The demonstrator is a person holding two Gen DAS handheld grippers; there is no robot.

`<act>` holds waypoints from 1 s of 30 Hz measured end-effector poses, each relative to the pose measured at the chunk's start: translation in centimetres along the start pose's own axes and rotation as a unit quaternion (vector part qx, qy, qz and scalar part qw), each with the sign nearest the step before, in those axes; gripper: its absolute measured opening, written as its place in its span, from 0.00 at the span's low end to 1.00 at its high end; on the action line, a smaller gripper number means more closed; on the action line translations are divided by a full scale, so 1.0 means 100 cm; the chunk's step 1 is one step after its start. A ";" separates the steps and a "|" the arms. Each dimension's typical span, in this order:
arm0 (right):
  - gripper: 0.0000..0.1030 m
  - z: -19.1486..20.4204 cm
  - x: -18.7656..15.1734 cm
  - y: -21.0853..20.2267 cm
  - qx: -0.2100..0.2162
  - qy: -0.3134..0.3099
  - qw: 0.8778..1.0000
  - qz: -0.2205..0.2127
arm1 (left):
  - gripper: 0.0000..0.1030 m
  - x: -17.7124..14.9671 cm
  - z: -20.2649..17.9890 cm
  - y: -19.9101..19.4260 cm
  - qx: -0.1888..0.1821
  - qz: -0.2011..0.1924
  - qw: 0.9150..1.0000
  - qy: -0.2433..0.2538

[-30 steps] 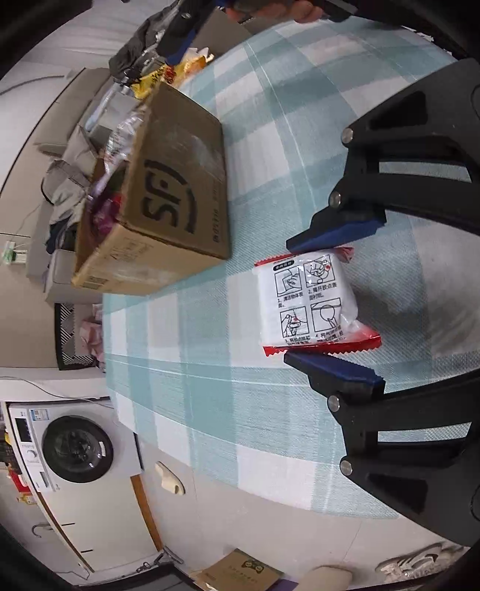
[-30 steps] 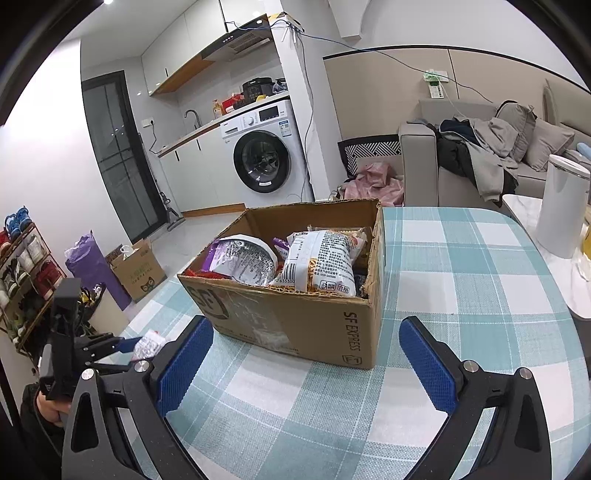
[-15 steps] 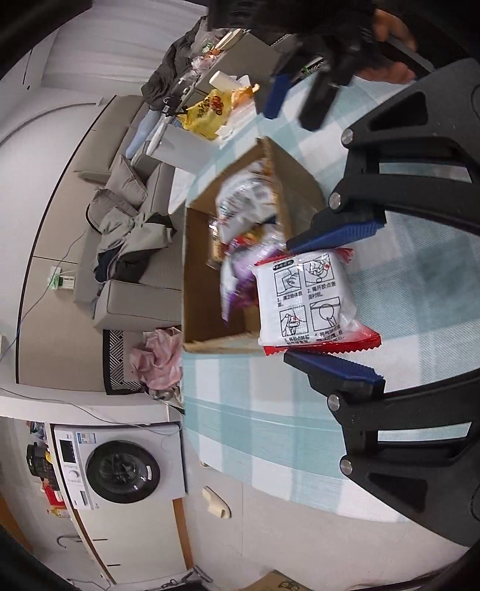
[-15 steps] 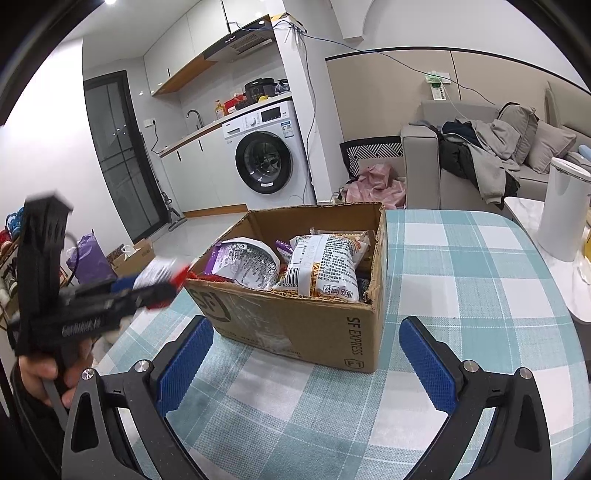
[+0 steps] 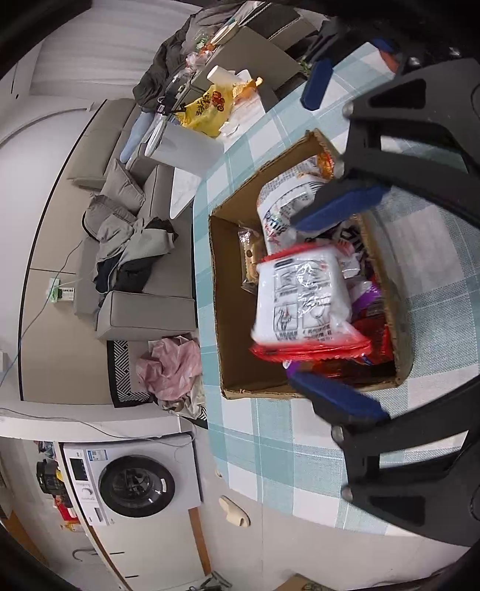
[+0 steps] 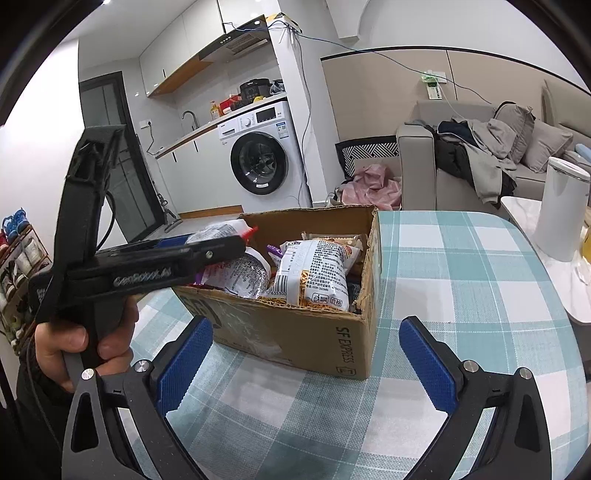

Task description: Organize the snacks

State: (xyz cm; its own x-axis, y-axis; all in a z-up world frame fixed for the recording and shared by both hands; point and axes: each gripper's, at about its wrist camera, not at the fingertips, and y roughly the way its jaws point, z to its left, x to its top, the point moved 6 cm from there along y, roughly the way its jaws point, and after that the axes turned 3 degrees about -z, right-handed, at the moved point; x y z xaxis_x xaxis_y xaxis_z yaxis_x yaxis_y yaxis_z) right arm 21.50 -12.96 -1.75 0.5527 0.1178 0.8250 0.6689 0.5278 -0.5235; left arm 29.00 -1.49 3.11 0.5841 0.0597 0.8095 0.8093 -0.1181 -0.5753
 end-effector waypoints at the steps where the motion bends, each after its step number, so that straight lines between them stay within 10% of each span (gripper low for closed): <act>1: 1.00 0.000 0.000 -0.001 0.000 0.000 1.000 -0.001 | 0.84 -0.001 0.000 -0.002 0.000 -0.004 1.000 0.001; 6: 1.00 0.001 -0.001 -0.005 0.000 0.000 1.000 -0.008 | 0.99 -0.018 0.007 -0.020 0.002 -0.010 1.000 -0.007; 30: 1.00 0.011 -0.028 -0.031 0.017 -0.021 0.996 -0.086 | 0.99 -0.108 0.031 -0.082 0.038 -0.090 0.995 -0.022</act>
State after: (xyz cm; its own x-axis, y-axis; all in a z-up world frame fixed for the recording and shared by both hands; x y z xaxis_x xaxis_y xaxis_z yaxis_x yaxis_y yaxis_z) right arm 17.33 -14.02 -2.19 0.4092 0.0586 0.9105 0.7340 0.5716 -0.3667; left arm 16.29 1.94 -1.28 0.4298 0.1166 0.8954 0.9025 -0.0257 -0.4299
